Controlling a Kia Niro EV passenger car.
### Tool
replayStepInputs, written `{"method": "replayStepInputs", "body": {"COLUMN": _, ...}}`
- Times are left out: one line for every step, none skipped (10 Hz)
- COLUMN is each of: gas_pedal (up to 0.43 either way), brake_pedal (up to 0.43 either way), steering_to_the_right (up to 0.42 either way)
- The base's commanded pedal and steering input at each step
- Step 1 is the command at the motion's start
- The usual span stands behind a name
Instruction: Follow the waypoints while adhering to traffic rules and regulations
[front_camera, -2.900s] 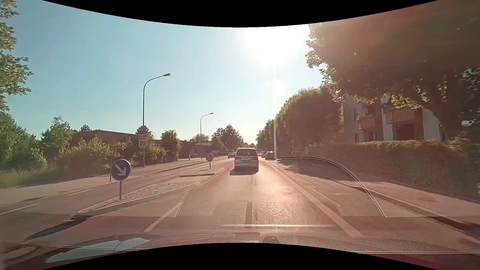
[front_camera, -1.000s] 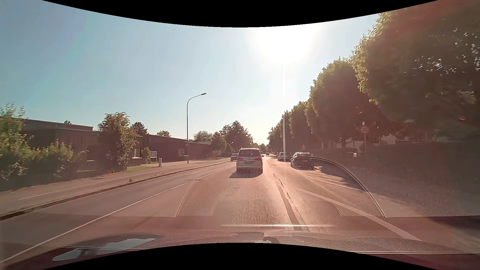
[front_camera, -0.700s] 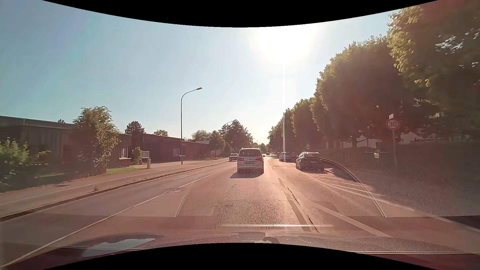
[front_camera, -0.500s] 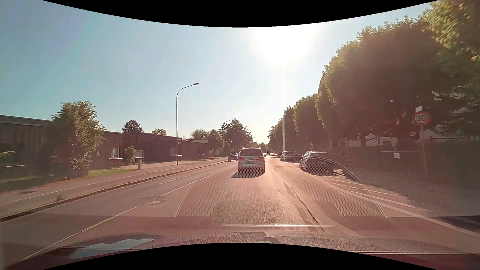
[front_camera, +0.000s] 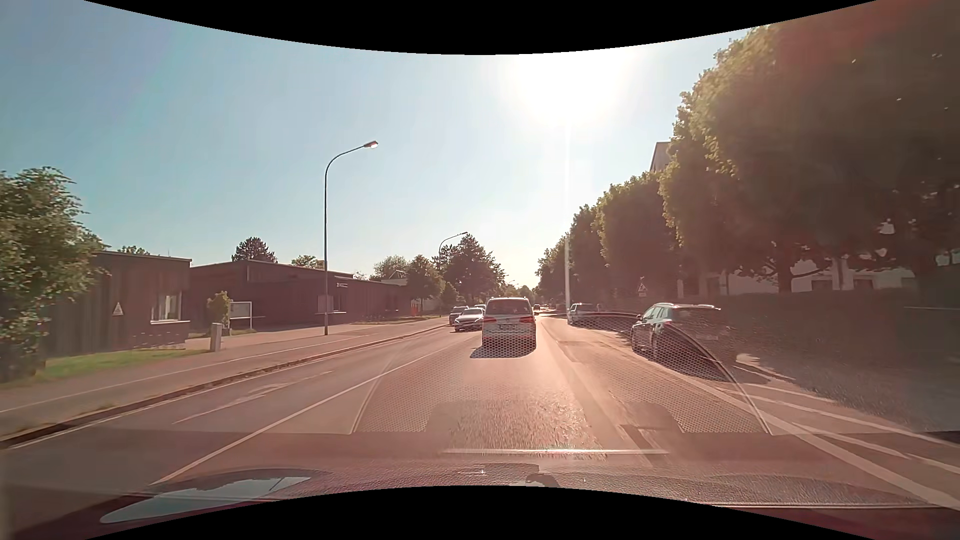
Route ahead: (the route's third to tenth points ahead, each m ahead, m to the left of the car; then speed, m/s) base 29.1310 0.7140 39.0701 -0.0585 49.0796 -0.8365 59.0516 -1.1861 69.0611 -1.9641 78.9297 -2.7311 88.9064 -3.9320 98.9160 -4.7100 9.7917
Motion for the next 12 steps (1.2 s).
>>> {"method": "replayStepInputs", "body": {"gas_pedal": 0.118, "brake_pedal": 0.006, "steering_to_the_right": 0.007}}
{"method": "replayStepInputs", "body": {"gas_pedal": 0.118, "brake_pedal": 0.006, "steering_to_the_right": 0.008}}
{"method": "replayStepInputs", "body": {"gas_pedal": 0.118, "brake_pedal": 0.006, "steering_to_the_right": 0.008}}
{"method": "replayStepInputs", "body": {"gas_pedal": 0.118, "brake_pedal": 0.006, "steering_to_the_right": 0.008}}
{"method": "replayStepInputs", "body": {"gas_pedal": 0.118, "brake_pedal": 0.006, "steering_to_the_right": 0.008}}
{"method": "replayStepInputs", "body": {"gas_pedal": 0.118, "brake_pedal": 0.000, "steering_to_the_right": 0.008}}
{"method": "replayStepInputs", "body": {"gas_pedal": 0.118, "brake_pedal": 0.006, "steering_to_the_right": 0.009}}
{"method": "replayStepInputs", "body": {"gas_pedal": 0.118, "brake_pedal": 0.006, "steering_to_the_right": 0.009}}
{"method": "replayStepInputs", "body": {"gas_pedal": 0.118, "brake_pedal": 0.000, "steering_to_the_right": 0.009}}
{"method": "replayStepInputs", "body": {"gas_pedal": 0.118, "brake_pedal": 0.006, "steering_to_the_right": 0.010}}
{"method": "replayStepInputs", "body": {"gas_pedal": 0.118, "brake_pedal": 0.006, "steering_to_the_right": 0.011}}
{"method": "replayStepInputs", "body": {"gas_pedal": 0.118, "brake_pedal": 0.006, "steering_to_the_right": 0.010}}
